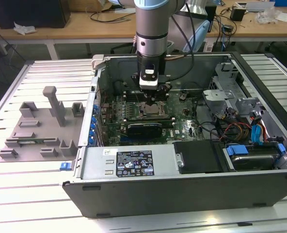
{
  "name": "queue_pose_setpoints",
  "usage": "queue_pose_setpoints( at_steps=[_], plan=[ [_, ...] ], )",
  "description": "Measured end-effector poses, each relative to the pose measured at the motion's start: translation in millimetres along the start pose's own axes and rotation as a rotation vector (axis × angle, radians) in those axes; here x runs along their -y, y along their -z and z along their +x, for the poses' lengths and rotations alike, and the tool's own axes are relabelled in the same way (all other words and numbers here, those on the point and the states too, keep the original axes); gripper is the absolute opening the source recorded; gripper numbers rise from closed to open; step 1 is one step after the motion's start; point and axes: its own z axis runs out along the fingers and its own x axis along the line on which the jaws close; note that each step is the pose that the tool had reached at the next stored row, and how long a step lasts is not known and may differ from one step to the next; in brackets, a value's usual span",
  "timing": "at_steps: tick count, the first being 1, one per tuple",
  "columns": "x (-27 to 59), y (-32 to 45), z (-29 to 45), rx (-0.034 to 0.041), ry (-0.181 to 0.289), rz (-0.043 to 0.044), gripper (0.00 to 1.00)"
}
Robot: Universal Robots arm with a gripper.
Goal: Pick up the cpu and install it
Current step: 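Close the cpu cover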
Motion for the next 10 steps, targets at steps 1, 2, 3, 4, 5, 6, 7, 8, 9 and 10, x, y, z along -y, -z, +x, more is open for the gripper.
queue_pose_setpoints(
  at_steps=[1,2,3,4,5,6,7,8,9,10],
  plan=[
    [0.0,0.0,0.0,0.0001,0.018,-0.0005,0.11],
    [0.0,0.0,0.0,0.0003,0.037,-0.0010,0.11],
    [0.0,0.0,0.0,0.0004,0.057,-0.0016,0.11],
    [0.0,0.0,0.0,0.0006,0.077,-0.0021,0.11],
    [0.0,0.0,0.0,0.0008,0.108,-0.0029,0.11],
    [0.0,0.0,0.0,0.0009,0.126,-0.0035,0.11],
    [0.0,0.0,0.0,0.0011,0.145,-0.0039,0.11],
    [0.0,0.0,0.0,0.0013,0.177,-0.0048,0.11],
    [0.0,-0.1,0.0,0.0016,0.210,-0.0058,0.11],
    [0.0,0.0,0.0,0.0017,0.234,-0.0064,0.11]
  ],
)
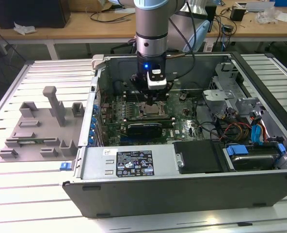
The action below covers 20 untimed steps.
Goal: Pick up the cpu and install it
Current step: 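Close the cpu cover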
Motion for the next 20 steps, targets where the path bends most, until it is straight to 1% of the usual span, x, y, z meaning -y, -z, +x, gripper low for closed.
queue_pose_setpoints(
  at_steps=[3,4,5,6,7,10,13,14,15,19,20],
  plan=[
    [0.0,0.0,0.0,0.0005,0.067,-0.0019,0.11],
    [0.0,0.0,0.0,0.0008,0.102,-0.0028,0.11],
    [0.0,0.0,0.0,0.0011,0.150,-0.0041,0.11],
    [0.0,0.0,0.0,0.0016,0.208,-0.0058,0.11],
    [0.0,0.0,0.0,0.0017,0.237,-0.0065,0.11],
    [0.0,0.0,0.0,0.0026,0.344,-0.0095,0.11],
    [0.0,0.0,0.0,0.0032,0.429,-0.0118,0.11],
    [0.0,0.0,0.0,0.0034,0.449,-0.0124,0.11],
    [0.0,0.0,0.0,0.0034,0.453,-0.0124,0.11],
    [0.1,0.0,0.0,0.0034,0.453,-0.0126,0.11],
    [2.1,-0.1,-0.3,0.0033,0.453,-0.0125,0.11]
  ],
)
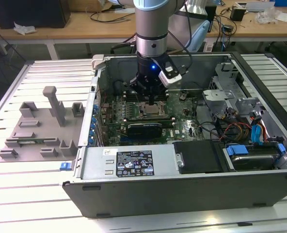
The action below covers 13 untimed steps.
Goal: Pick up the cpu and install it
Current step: 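Close the cpu cover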
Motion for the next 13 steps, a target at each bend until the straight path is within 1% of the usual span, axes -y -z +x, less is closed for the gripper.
queue_pose_setpoints(
  at_steps=[3,6,7,13],
  plan=[
    [1.1,-3.5,5.3,0.0000,0.000,0.0000,0.11],
    [0.6,-6.7,17.4,0.0001,0.000,-0.0002,0.11],
    [0.6,-9.1,19.6,0.0000,0.000,0.0000,0.11],
    [0.4,-18.3,23.4,0.0001,0.000,-0.0005,0.11]
  ],
)
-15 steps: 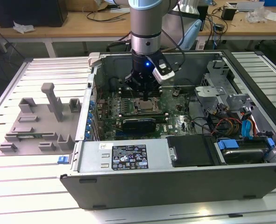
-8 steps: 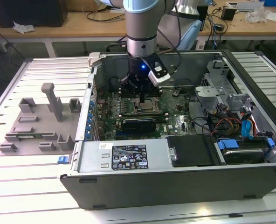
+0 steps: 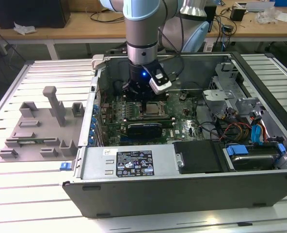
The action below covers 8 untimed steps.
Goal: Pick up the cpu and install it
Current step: 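Close the cpu cover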
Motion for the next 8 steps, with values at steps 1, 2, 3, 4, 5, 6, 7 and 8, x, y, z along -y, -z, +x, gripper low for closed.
queue_pose_setpoints(
  at_steps=[1,2,3,4,5,6,7,8],
  plan=[
    [0.0,-0.6,0.4,0.0000,0.000,-0.0001,0.11],
    [0.0,-1.5,1.1,-0.0001,0.000,-0.0001,0.11],
    [0.0,-2.0,1.5,-0.0001,0.000,-0.0001,0.11],
    [-0.1,-2.1,1.6,-0.0001,0.000,-0.0001,0.11],
    [-0.1,-2.3,1.8,-0.0001,0.000,-0.0001,0.11],
    [-0.1,-2.4,2.0,0.0000,0.000,-0.0001,0.11],
    [-0.1,-2.5,2.1,0.0000,0.000,-0.0002,0.11],
    [-0.1,-2.7,2.4,0.0000,0.000,-0.0002,0.11]
  ],
)
